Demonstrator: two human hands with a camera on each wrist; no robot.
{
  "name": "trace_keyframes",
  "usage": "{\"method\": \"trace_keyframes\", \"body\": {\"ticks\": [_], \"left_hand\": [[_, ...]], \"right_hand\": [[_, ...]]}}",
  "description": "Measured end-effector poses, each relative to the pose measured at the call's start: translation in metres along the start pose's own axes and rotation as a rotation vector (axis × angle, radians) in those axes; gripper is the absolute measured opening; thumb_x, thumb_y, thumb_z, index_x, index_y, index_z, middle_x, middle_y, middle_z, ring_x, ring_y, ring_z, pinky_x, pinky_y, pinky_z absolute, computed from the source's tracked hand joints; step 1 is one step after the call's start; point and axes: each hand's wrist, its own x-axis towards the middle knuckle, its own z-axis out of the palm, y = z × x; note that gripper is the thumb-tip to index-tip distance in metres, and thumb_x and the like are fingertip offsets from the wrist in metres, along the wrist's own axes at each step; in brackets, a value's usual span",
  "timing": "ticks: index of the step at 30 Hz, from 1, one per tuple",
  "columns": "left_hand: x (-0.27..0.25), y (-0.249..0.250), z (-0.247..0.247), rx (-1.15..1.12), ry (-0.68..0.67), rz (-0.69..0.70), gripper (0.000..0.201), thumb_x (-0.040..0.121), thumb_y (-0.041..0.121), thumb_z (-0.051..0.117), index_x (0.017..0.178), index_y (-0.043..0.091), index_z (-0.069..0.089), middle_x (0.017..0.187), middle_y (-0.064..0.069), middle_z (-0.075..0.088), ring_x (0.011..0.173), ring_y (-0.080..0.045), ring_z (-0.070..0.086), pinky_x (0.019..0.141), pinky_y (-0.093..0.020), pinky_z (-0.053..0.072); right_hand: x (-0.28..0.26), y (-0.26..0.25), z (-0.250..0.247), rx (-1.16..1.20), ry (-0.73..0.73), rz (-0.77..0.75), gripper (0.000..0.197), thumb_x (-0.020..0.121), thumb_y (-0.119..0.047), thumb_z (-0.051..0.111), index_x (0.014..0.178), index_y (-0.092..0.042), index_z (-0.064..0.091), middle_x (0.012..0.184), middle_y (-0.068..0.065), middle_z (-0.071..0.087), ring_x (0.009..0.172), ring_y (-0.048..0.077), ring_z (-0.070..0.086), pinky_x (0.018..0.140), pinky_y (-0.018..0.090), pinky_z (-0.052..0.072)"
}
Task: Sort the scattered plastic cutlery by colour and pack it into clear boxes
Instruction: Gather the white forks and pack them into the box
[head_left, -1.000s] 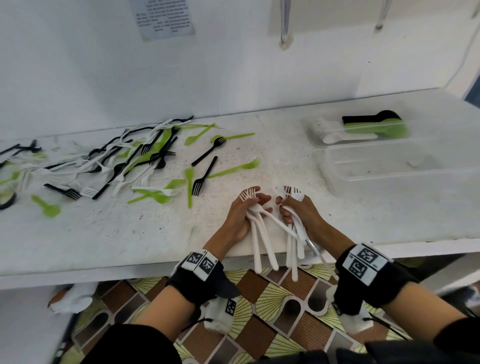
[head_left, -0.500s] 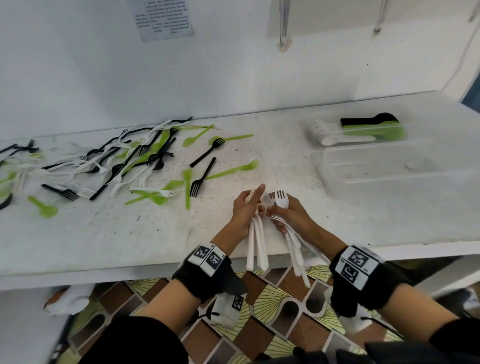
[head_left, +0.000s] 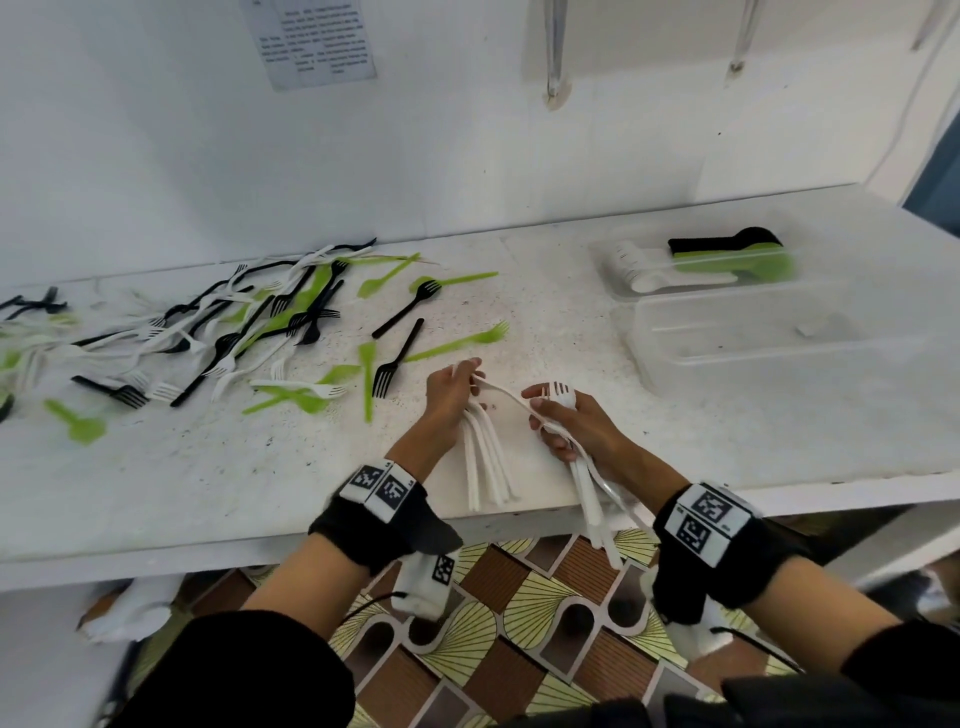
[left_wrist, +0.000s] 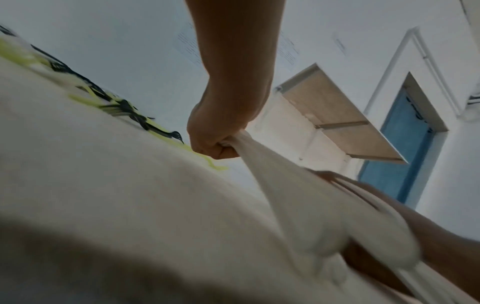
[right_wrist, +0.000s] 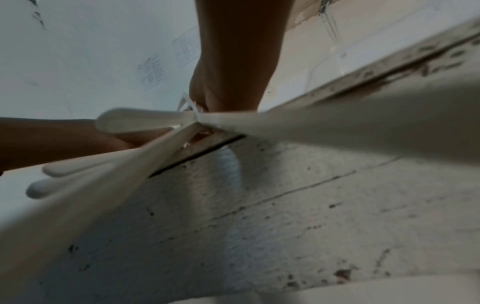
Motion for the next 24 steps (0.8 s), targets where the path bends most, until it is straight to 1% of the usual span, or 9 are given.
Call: {"method": "trace_keyframes", "body": {"ticks": [3, 7, 9, 13, 15, 18, 20, 22, 24], "left_hand": [[0.007, 0.011, -0.009, 0.026, -0.023, 0.023, 0.020, 0.091, 0.015, 0.057, 0.073, 0.010, 0.060, 0.070, -0.001, 0.057, 0.057, -0.007, 0.049, 0.037, -0.016, 0.043], [0.012, 0.027, -0.015, -0.050, -0.042, 0.068, 0.016, 0.097, 0.016, 0.048, 0.090, 0.010, 0.061, 0.071, 0.000, 0.053, 0.058, -0.005, 0.057, 0.039, -0.015, 0.042], [0.014, 0.036, -0.019, -0.144, -0.058, 0.121, 0.021, 0.099, 0.013, 0.042, 0.104, 0.005, 0.060, 0.071, -0.001, 0.048, 0.047, -0.004, 0.055, 0.041, -0.017, 0.041], [0.015, 0.041, -0.020, -0.006, -0.073, 0.207, 0.020, 0.093, 0.003, 0.044, 0.080, 0.006, 0.059, 0.078, 0.002, 0.056, 0.038, -0.005, 0.048, 0.038, -0.017, 0.039], [0.010, 0.035, -0.015, 0.110, -0.189, 0.181, 0.017, 0.091, 0.001, 0.049, 0.090, 0.003, 0.065, 0.071, 0.003, 0.055, 0.047, -0.006, 0.049, 0.039, -0.016, 0.039], [-0.003, 0.017, -0.004, 0.305, -0.389, 0.136, 0.024, 0.091, 0.010, 0.057, 0.107, -0.005, 0.064, 0.079, 0.001, 0.059, 0.065, -0.006, 0.049, 0.046, -0.013, 0.043], [-0.013, 0.005, 0.005, 0.376, -0.455, 0.127, 0.020, 0.089, 0.018, 0.061, 0.096, 0.000, 0.066, 0.073, -0.001, 0.057, 0.060, -0.006, 0.051, 0.048, -0.013, 0.044], [-0.019, -0.004, 0.012, 0.414, -0.491, 0.157, 0.015, 0.087, 0.021, 0.065, 0.079, 0.009, 0.064, 0.067, 0.001, 0.058, 0.054, -0.002, 0.054, 0.051, -0.011, 0.043], [-0.023, -0.011, 0.016, 0.402, -0.501, 0.175, 0.012, 0.085, 0.021, 0.067, 0.077, 0.013, 0.062, 0.071, 0.002, 0.061, 0.055, 0.003, 0.055, 0.056, -0.009, 0.043]], "right_hand": [[0.002, -0.001, -0.002, 0.085, 0.029, 0.030, 0.011, 0.095, -0.010, 0.048, 0.098, -0.011, 0.059, 0.066, 0.007, 0.055, 0.040, 0.008, 0.046, 0.032, 0.014, 0.030], [0.003, -0.003, -0.003, 0.127, 0.035, 0.062, 0.012, 0.095, -0.010, 0.047, 0.100, -0.009, 0.058, 0.056, 0.004, 0.054, 0.046, 0.012, 0.057, 0.030, 0.013, 0.028], [0.003, -0.002, -0.003, 0.124, 0.021, 0.062, 0.012, 0.096, -0.010, 0.047, 0.101, -0.008, 0.058, 0.054, 0.002, 0.051, 0.043, 0.010, 0.053, 0.031, 0.013, 0.028], [0.004, 0.001, -0.005, 0.149, 0.026, 0.057, 0.015, 0.096, -0.012, 0.046, 0.108, -0.006, 0.053, 0.058, 0.004, 0.044, 0.035, 0.006, 0.034, 0.032, 0.012, 0.025], [0.004, 0.000, -0.005, 0.145, 0.029, 0.052, 0.019, 0.096, -0.017, 0.047, 0.112, -0.007, 0.051, 0.062, 0.006, 0.044, 0.035, 0.005, 0.032, 0.032, 0.012, 0.025], [0.005, 0.000, -0.005, 0.127, 0.036, 0.053, 0.036, 0.095, -0.039, 0.044, 0.117, -0.011, 0.049, 0.067, 0.005, 0.049, 0.036, 0.004, 0.032, 0.032, 0.012, 0.025], [0.006, 0.000, -0.004, 0.135, 0.035, 0.050, 0.047, 0.093, -0.052, 0.036, 0.115, -0.013, 0.048, 0.068, 0.006, 0.048, 0.035, 0.005, 0.031, 0.033, 0.012, 0.024], [0.006, -0.001, -0.002, 0.104, 0.034, 0.062, 0.050, 0.092, -0.057, 0.029, 0.101, -0.014, 0.052, 0.062, 0.007, 0.040, 0.035, 0.006, 0.029, 0.033, 0.012, 0.023], [0.005, -0.003, 0.000, 0.065, 0.055, 0.093, 0.052, 0.092, -0.060, 0.025, 0.089, -0.016, 0.053, 0.055, 0.004, 0.034, 0.034, 0.006, 0.029, 0.033, 0.012, 0.022]]}}
